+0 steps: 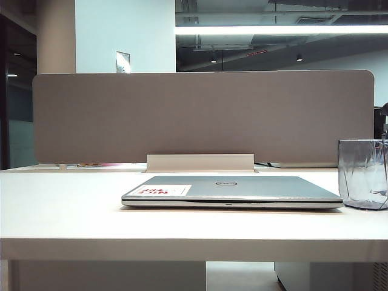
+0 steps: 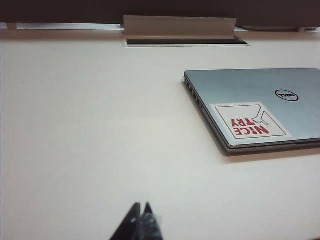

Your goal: Pick up the water cup and place it on the right side of the laptop.

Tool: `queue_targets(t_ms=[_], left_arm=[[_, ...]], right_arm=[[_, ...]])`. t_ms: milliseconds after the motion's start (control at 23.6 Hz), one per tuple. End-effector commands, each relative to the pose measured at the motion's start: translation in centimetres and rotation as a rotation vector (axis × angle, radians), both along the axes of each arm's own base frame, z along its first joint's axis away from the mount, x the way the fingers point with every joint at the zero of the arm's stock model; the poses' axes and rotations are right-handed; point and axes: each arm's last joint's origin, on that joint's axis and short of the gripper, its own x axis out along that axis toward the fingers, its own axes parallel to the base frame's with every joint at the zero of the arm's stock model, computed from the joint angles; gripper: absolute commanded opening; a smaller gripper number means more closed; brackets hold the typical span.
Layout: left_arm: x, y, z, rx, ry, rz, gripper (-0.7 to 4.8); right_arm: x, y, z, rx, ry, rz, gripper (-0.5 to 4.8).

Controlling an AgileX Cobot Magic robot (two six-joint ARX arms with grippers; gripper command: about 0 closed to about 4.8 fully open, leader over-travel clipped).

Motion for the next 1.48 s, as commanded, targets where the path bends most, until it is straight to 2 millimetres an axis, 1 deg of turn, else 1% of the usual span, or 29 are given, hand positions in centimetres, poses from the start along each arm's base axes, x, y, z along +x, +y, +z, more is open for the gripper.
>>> queue_targets(t_ms=[42, 551, 593, 678, 763, 805, 932, 1314, 1483], left_arm=[[0.0, 0.0, 0.0, 0.001, 0.008, -0.006, -0.03], [0.0, 0.0, 0.0, 0.019, 0.004, -0.008, -0.03], [0.0, 0.1, 0.1, 0.092, -0.022, 0.008, -0.03], [0.1, 0.2, 0.1, 0.1, -0.03, 0.063, -0.03], [0.1, 0.4, 0.3, 0.099, -0.045, 0.141, -0.03], [0.1, 0.6, 0.3, 0.108, -0.047, 0.207, -0.03], [0.1, 0.9, 0.4, 0.104, -0.043, 0.301, -0.03], [0.2, 1.1, 1.1, 0.085, -0.12, 0.261, -0.03], [0.2, 1.3, 1.1, 0.083, -0.117, 0.267, -0.03]], right_arm=[[0.0, 0.0, -0.1, -0.004, -0.008, 0.006, -0.05], [0.0, 0.0, -0.1, -0.004, -0.008, 0.006, -0.06], [0.0, 0.0, -0.1, -0.004, -0.008, 0.006, -0.06], [0.0, 0.0, -0.1, -0.004, -0.008, 0.006, -0.06], [0.0, 0.0, -0.1, -0.004, -0.007, 0.006, -0.06], [0.0, 0.0, -0.1, -0.004, -0.008, 0.006, -0.06], [0.0, 0.0, -0.1, -0.004, -0.008, 0.006, -0.06], [0.0, 0.0, -0.1, -0.004, -0.008, 0.006, -0.06], [0.0, 0.0, -0.1, -0.004, -0.008, 0.006, -0.06]])
